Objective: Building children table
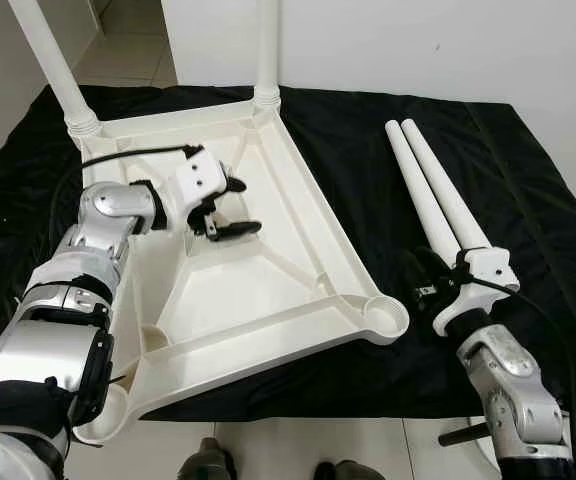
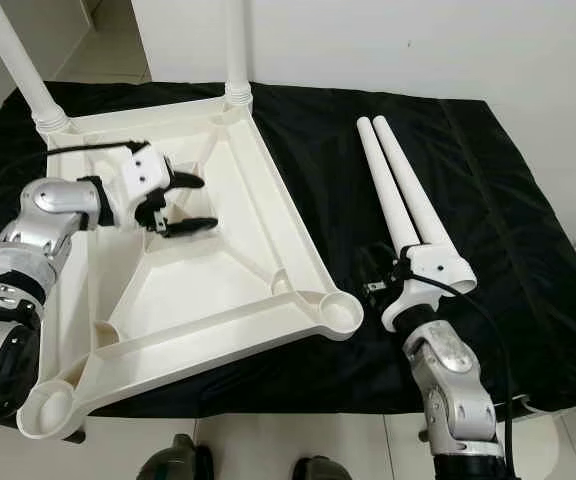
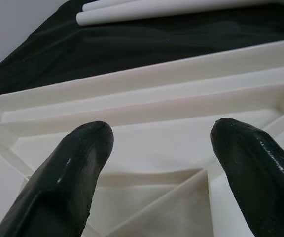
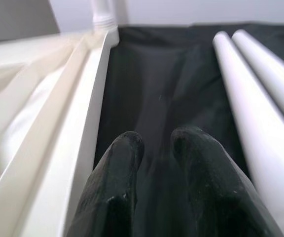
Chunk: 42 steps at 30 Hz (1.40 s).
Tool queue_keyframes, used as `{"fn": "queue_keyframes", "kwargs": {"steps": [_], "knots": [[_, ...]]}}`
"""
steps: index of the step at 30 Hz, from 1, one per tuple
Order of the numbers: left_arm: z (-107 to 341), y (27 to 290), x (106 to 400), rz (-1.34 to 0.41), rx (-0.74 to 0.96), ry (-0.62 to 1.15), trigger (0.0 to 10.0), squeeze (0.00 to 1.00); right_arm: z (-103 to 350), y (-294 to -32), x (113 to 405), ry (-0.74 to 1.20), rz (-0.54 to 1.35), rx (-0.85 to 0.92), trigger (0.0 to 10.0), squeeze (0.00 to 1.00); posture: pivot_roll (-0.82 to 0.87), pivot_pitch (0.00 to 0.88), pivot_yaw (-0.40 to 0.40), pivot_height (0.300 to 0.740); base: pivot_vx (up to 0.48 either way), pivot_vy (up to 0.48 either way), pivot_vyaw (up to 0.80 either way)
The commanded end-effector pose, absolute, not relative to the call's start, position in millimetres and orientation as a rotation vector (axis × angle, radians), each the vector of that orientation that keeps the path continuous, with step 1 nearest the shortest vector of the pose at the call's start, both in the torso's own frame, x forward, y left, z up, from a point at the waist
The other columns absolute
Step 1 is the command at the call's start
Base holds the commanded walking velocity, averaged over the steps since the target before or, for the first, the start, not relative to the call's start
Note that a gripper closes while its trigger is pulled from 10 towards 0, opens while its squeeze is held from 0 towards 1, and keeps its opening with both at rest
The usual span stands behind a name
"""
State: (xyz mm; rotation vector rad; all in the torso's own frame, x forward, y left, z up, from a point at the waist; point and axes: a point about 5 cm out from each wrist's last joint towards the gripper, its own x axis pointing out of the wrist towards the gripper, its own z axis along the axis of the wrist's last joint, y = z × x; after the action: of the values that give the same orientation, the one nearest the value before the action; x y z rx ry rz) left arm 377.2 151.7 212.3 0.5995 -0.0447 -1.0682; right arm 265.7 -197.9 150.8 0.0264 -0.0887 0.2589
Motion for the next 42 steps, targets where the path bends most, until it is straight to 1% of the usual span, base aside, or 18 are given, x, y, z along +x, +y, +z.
{"fn": "queue_keyframes", "kwargs": {"steps": [1,3,4,6,11,15,16,17,18,20,24,26,27,28,30,36,39,42], "knots": [[222,152,383,-0.957,0.586,-0.092,10.0,0.0,151,-201,266,-0.08,0.241,0.015,10.0,0.0,0.04,0.056,0.056,0.74,0.0,0.0,0.0],[227,151,385,-0.933,0.569,-0.104,10.0,0.0,154,-204,269,-0.093,0.214,0.01,10.0,0.0,0.04,0.056,0.063,0.74,0.0,0.0,0.0],[231,150,387,-0.906,0.546,-0.119,10.0,0.0,157,-209,273,-0.097,0.182,0.017,10.0,0.0,0.04,0.054,0.087,0.74,0.0,0.0,0.0],[236,148,391,-0.863,0.502,-0.114,10.0,0.0,163,-215,282,-0.125,0.126,-0.016,10.0,0.0,0.03,0.056,0.096,0.74,0.0,0.0,0.0],[237,138,393,-0.764,0.465,-0.169,10.0,0.0,171,-214,288,-0.181,0.079,-0.04,10.0,0.0,0.02,0.051,0.08,0.74,0.0,0.0,0.0],[238,136,393,-0.748,0.462,-0.183,10.0,0.0,171,-214,289,-0.181,0.077,-0.038,10.0,0.0,0.02,0.051,0.08,0.74,0.0,0.0,0.0],[236,132,394,-0.727,0.421,-0.191,10.0,0.0,171,-214,289,-0.195,0.046,-0.031,10.0,0.0,0.02,0.045,0.051,0.74,0.0,0.0,0.0],[230,127,395,-0.689,0.364,-0.188,10.0,0.0,172,-216,288,-0.213,-0.009,-0.022,10.0,0.0,0.01,0.037,0.042,0.74,0.0,0.0,0.0],[230,127,395,-0.689,0.364,-0.188,10.0,0.0,172,-216,288,-0.213,-0.009,-0.022,10.0,0.0,0.01,0.037,0.042,0.74,0.0,0.0,0.0],[217,122,397,-0.636,0.295,-0.152,10.0,0.0,174,-222,288,-0.235,-0.106,-0.021,10.0,0.0,-0.01,0.028,0.043,0.74,0.0,0.0,0.0],[205,127,399,-0.556,0.229,-0.096,10.0,0.0,175,-229,288,-0.24,-0.171,-0.017,10.0,0.0,-0.02,0.018,0.054,0.74,0.0,0.0,0.0],[205,127,399,-0.556,0.229,-0.096,10.0,0.0,175,-229,288,-0.24,-0.171,-0.017,10.0,0.0,-0.02,0.018,0.054,0.74,0.0,0.0,0.0],[199,132,399,-0.505,0.179,-0.076,10.0,0.0,175,-229,286,-0.242,-0.185,-0.014,10.0,0.0,-0.03,0.003,0.075,0.74,0.0,0.0,0.0],[195,136,399,-0.472,0.145,-0.061,10.0,0.0,174,-230,285,-0.245,-0.195,-0.013,10.0,0.0,-0.03,0.003,0.075,0.74,0.0,0.0,0.0],[187,138,395,-0.468,0.106,-0.046,10.0,0.0,172,-229,283,-0.247,-0.204,-0.005,10.0,0.0,-0.04,0.0,0.088,0.74,0.0,0.0,0.0],[162,137,381,-0.448,0.082,-0.029,10.0,0.0,168,-224,279,-0.265,-0.235,0.011,10.0,0.0,-0.04,0.0,0.1,0.74,0.0,0.0,0.0],[145,129,370,-0.51,0.067,0.002,10.0,0.0,166,-220,279,-0.268,-0.246,0.017,10.0,0.0,-0.04,0.0,0.102,0.74,0.0,0.0,0.0],[142,123,364,-0.546,0.083,-0.013,10.0,0.0,164,-219,280,-0.267,-0.247,0.019,10.0,0.0,-0.04,0.0,0.101,0.74,0.0,0.0,0.0]]}}
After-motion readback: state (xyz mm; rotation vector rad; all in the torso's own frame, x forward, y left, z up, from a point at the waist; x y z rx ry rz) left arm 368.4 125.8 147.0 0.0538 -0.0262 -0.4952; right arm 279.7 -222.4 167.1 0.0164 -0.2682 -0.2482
